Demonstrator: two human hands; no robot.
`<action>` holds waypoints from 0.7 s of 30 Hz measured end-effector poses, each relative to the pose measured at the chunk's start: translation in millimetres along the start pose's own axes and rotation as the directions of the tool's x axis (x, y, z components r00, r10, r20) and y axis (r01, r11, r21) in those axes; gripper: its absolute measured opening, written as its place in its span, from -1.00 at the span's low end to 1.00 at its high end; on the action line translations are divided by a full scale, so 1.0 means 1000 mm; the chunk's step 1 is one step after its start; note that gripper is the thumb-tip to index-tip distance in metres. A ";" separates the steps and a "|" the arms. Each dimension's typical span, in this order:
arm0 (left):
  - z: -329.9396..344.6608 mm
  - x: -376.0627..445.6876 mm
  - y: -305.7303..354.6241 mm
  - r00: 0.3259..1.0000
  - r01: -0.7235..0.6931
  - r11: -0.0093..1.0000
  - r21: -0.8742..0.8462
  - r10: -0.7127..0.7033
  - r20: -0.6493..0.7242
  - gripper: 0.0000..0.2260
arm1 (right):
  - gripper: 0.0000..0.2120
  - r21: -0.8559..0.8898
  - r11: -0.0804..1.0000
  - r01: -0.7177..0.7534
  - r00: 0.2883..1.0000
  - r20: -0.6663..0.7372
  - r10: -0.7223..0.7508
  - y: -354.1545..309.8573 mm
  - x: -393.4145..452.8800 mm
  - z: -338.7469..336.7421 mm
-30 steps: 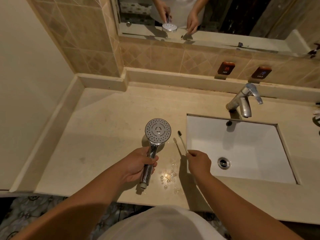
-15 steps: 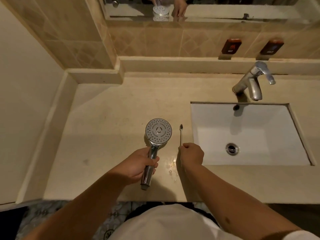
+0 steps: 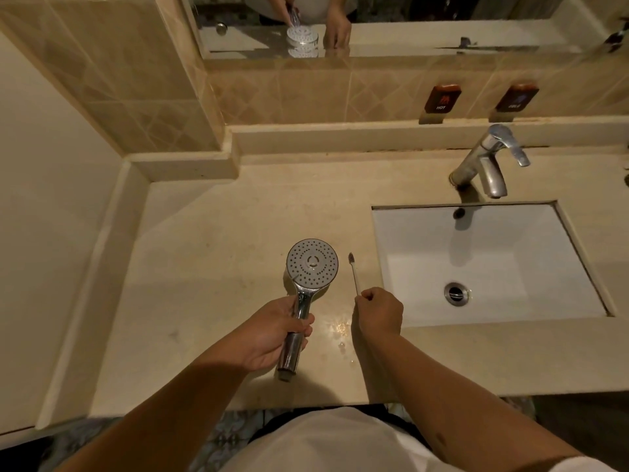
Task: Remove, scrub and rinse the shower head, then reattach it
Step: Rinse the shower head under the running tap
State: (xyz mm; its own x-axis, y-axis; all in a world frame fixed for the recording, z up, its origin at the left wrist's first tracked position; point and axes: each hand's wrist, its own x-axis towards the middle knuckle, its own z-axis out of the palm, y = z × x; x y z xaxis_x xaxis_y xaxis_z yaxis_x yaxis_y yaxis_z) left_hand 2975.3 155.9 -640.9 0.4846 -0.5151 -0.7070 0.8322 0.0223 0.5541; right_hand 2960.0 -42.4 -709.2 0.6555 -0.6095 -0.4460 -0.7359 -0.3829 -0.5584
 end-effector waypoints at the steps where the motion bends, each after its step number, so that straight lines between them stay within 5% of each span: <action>1: 0.000 -0.001 0.000 1.000 -0.005 1.000 0.007 0.005 0.001 -0.79 | -0.87 -0.001 1.000 0.011 1.000 -0.002 -0.011 0.000 -0.002 0.000; 13: 0.031 0.025 0.005 0.999 -0.020 0.995 0.097 0.015 0.052 -0.73 | -0.73 0.086 0.989 0.123 0.992 -0.021 -0.122 0.028 -0.010 -0.049; 21: 0.088 0.050 0.014 0.991 -0.013 0.978 0.209 -0.015 0.130 -0.71 | -0.79 0.098 0.982 0.161 0.971 -0.191 -0.140 0.043 0.027 -0.143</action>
State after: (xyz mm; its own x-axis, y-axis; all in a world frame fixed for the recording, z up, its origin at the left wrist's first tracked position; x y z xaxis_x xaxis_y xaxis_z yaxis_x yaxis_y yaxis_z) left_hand 2987.8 55.6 -629.5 0.4329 -0.6224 -0.6521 0.7514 -0.1506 0.6424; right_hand 2921.5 -174.9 -645.1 0.7077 -0.6710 -0.2212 -0.6003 -0.4060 -0.6891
